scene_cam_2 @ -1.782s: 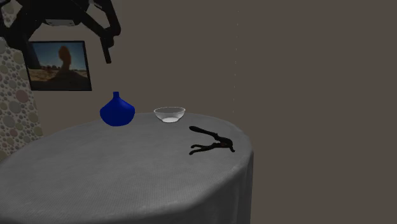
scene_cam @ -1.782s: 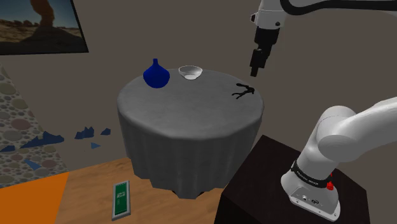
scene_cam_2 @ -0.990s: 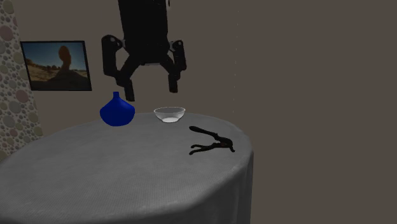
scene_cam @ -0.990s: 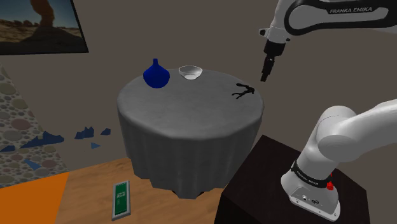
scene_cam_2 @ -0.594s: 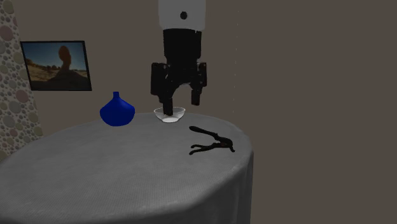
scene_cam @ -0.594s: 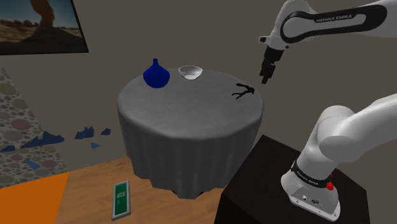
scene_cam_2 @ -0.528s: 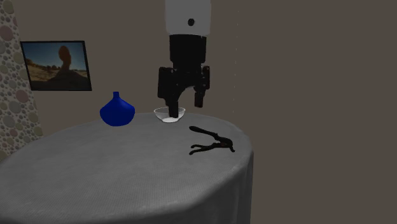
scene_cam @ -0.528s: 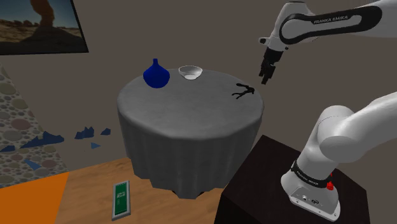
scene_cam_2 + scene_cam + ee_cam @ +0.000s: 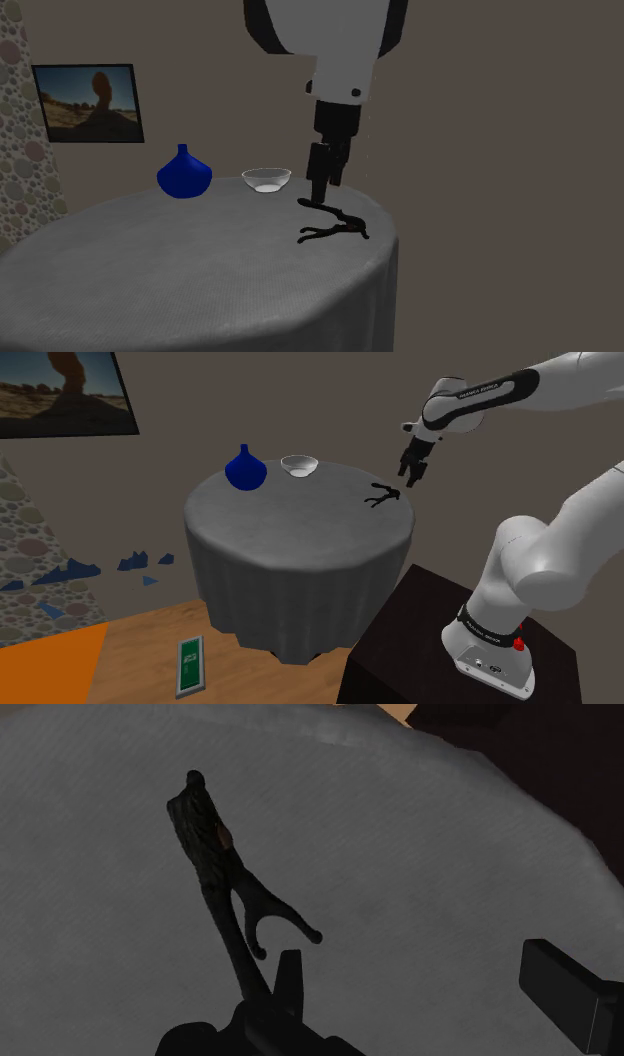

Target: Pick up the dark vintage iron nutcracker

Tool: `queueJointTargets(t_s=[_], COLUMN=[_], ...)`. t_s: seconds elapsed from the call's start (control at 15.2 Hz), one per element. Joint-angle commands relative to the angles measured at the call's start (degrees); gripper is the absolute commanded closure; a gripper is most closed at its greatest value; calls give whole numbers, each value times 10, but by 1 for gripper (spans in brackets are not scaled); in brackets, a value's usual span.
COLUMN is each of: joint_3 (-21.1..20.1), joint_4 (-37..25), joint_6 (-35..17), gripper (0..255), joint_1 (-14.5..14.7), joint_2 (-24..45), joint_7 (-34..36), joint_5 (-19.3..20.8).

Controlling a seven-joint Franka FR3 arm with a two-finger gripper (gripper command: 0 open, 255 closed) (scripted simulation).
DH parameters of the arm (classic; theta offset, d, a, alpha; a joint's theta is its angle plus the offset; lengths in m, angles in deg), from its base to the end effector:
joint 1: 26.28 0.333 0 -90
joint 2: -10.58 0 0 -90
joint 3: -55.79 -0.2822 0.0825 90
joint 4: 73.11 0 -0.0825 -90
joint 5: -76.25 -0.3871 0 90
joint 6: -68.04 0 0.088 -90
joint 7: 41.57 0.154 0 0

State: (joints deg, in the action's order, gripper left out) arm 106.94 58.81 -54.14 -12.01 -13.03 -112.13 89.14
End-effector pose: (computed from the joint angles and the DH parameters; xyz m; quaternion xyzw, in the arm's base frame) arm 0.3864 -0.3057 0.3763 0.9319 0.3533 0.0822 0.0082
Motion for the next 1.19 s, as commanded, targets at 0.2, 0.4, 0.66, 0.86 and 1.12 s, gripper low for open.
queueJointTargets(t_s=[0.2, 0.4, 0.66, 0.86, 1.12], joint_3=[193, 222, 127, 114, 103], joint_4=[-87, -168, -199, -190, -184], joint_6=[-30, 37, 38, 24, 13], gripper=[0, 0, 0, 0, 0], joint_1=[145, 107, 5, -5, -15], joint_2=[169, 406, 440, 454, 466], joint_7=[-234, -474, -514, -527, -539], joint_5=[-176, -453, -483, -500, -516])
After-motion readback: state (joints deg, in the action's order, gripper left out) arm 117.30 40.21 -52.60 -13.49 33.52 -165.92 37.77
